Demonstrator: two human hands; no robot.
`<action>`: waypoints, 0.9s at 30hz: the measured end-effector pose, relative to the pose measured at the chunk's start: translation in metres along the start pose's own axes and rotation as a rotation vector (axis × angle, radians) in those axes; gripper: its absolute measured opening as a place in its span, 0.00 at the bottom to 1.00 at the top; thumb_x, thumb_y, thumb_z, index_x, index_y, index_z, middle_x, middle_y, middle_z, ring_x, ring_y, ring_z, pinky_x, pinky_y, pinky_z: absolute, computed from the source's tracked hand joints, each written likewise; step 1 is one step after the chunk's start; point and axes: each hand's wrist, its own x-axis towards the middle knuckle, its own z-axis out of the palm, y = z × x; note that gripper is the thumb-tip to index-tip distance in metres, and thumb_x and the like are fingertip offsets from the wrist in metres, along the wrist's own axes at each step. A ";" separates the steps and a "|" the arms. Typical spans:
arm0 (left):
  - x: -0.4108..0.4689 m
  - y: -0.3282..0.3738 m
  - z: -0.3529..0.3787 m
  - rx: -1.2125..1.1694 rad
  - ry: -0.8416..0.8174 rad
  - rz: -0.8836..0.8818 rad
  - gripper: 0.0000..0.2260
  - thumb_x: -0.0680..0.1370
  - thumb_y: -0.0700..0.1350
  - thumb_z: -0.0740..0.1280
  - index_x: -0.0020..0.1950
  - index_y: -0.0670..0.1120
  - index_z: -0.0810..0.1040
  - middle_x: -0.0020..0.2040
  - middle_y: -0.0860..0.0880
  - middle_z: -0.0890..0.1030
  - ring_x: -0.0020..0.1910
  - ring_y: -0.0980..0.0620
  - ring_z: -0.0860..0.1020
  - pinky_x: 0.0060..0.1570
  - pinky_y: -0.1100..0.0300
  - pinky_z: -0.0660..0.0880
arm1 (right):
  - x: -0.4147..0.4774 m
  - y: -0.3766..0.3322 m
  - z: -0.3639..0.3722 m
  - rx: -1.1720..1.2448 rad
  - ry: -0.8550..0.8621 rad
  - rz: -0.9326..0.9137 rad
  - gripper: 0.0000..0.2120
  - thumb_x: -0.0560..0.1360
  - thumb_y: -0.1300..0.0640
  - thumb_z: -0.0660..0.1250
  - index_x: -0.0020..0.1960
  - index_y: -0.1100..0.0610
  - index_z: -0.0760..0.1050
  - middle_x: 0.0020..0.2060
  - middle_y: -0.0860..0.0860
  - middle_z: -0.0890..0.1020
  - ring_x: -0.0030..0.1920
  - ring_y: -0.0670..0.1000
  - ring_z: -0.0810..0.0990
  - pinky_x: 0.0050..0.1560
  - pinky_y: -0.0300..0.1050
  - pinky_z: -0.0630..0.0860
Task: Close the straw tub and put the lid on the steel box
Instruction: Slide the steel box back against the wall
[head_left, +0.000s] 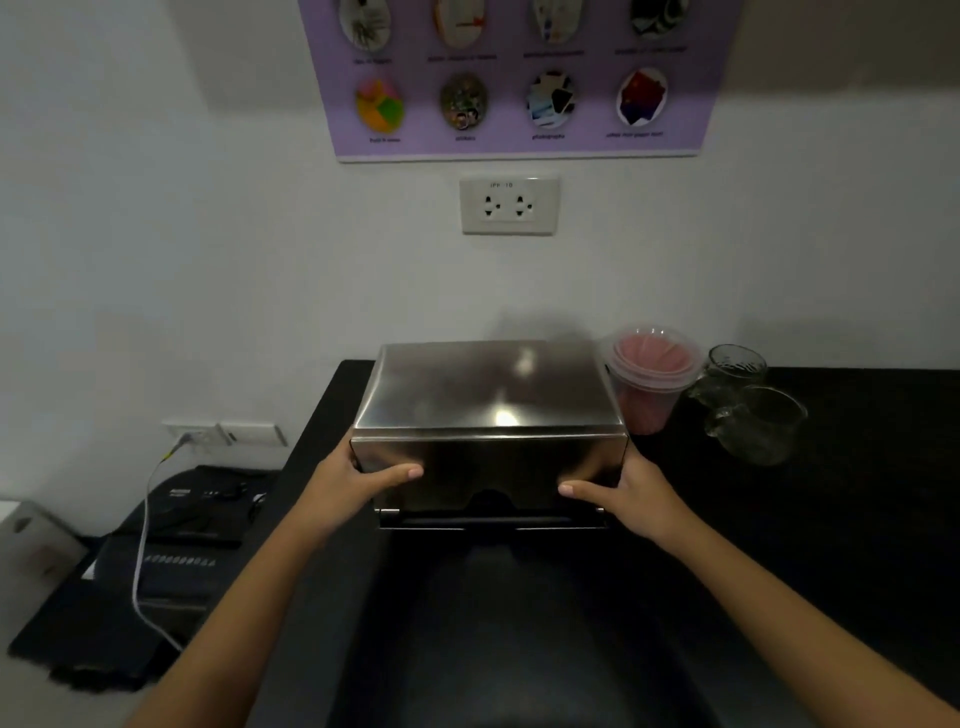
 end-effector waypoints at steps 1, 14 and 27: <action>0.006 0.000 -0.001 0.004 -0.010 0.002 0.35 0.53 0.59 0.78 0.57 0.48 0.78 0.50 0.51 0.84 0.50 0.56 0.81 0.50 0.62 0.75 | 0.002 0.000 0.001 0.019 0.014 0.013 0.27 0.58 0.50 0.77 0.53 0.58 0.75 0.45 0.45 0.81 0.47 0.38 0.78 0.46 0.25 0.71; 0.085 0.005 -0.005 -0.005 -0.112 0.071 0.40 0.52 0.60 0.78 0.62 0.50 0.73 0.51 0.50 0.83 0.52 0.53 0.80 0.54 0.58 0.75 | 0.050 -0.010 0.011 0.070 0.198 0.076 0.21 0.61 0.57 0.77 0.48 0.49 0.70 0.43 0.39 0.75 0.46 0.41 0.73 0.43 0.27 0.67; 0.129 0.013 -0.003 -0.040 -0.193 0.145 0.39 0.54 0.59 0.78 0.62 0.49 0.74 0.50 0.51 0.84 0.50 0.56 0.81 0.55 0.60 0.75 | 0.080 -0.017 0.012 0.111 0.246 -0.035 0.24 0.64 0.63 0.75 0.54 0.51 0.68 0.44 0.39 0.76 0.43 0.33 0.73 0.40 0.19 0.67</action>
